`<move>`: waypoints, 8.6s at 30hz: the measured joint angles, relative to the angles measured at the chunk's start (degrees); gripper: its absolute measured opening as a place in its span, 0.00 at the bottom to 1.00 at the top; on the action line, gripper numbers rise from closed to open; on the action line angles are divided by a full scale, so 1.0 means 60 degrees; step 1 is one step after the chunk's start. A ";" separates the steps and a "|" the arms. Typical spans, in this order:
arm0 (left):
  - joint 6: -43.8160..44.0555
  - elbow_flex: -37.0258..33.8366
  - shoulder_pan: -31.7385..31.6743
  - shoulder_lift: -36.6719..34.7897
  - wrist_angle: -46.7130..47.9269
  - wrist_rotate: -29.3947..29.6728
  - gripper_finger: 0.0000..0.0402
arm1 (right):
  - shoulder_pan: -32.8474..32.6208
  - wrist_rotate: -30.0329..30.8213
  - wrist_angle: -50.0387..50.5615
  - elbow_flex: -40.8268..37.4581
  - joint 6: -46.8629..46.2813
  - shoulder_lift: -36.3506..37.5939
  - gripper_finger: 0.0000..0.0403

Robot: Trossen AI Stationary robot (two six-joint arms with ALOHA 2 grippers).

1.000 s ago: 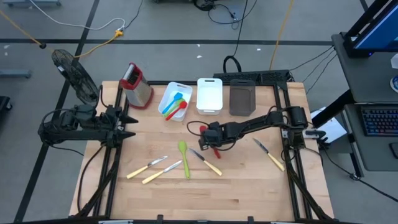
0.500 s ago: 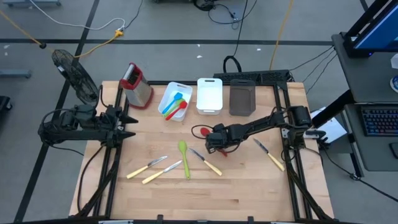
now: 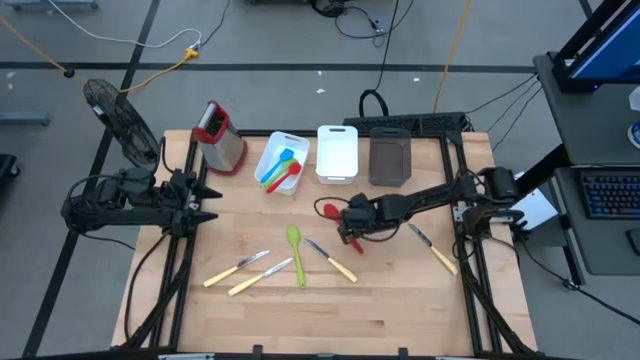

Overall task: Pick & Place Kitchen Items
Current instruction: Put the red serving spoon into the black bin

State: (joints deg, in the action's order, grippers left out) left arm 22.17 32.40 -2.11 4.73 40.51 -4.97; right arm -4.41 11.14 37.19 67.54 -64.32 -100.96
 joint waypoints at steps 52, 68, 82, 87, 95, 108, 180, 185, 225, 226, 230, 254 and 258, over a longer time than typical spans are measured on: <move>0.0098 0.0000 0.0000 0.0000 0.0000 0.0028 0.87 | -0.0507 -0.2495 -0.1673 0.0191 0.3124 0.0054 0.52; 0.0152 0.0000 0.0000 0.0003 0.0000 0.0101 0.88 | -0.0743 -0.1641 0.1193 0.1437 0.2483 -0.0839 0.52; 0.0638 0.0000 0.0004 0.0000 -0.0002 0.0103 0.88 | -0.0235 -0.1867 0.0693 0.1502 0.2427 -0.2048 0.52; 0.0758 0.0004 0.0004 0.0004 0.0015 0.0098 0.87 | -0.0282 -0.1607 0.0694 0.1495 0.2077 -0.2309 0.52; 0.0884 0.0004 0.0002 0.0004 0.0001 0.0098 0.88 | -0.0286 -0.1398 0.0729 0.1477 0.1901 -0.2336 0.52; 0.0780 0.0004 0.0001 0.0004 -0.0004 0.0098 0.88 | -0.0275 -0.1603 0.1177 0.1117 0.1448 -0.2369 0.45; 0.0572 0.0004 0.0003 0.0004 -0.0070 0.0101 0.87 | 0.0228 -0.4906 -0.4836 -0.0564 0.0863 0.2573 0.11; 0.0576 0.0004 0.0000 0.0003 -0.0073 0.0091 0.88 | 0.0645 -0.4901 -0.7014 -0.1903 -0.0562 0.3609 0.11; 0.1439 0.0004 0.0000 0.0022 -0.1781 0.1889 0.88 | 0.4160 -0.0433 -1.5914 -0.9111 -1.0237 0.6800 0.11; 0.1439 0.0004 0.0000 0.0022 -0.1781 0.1892 0.88 | 0.4421 -0.0823 -1.5918 -0.9167 -1.0394 0.6800 0.11; 0.1472 0.0004 0.0000 0.0022 -0.1785 0.1942 0.87 | 0.5376 -0.1896 -1.5786 -0.9385 -1.0682 0.6800 0.11; 0.1838 0.0004 0.0000 0.0022 -0.1785 0.2353 0.87 | 0.8447 -0.5682 -1.5636 -1.0000 -1.1138 0.6171 0.18; 0.1885 0.0004 0.0000 0.0025 -0.1785 0.2353 0.87 | 0.8460 -0.5611 -1.5657 -0.9998 -1.0870 0.5996 0.25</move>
State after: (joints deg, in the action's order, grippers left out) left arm 33.49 32.42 -2.11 4.89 29.80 9.15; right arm 46.35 -22.52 -56.75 7.55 -129.54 -64.99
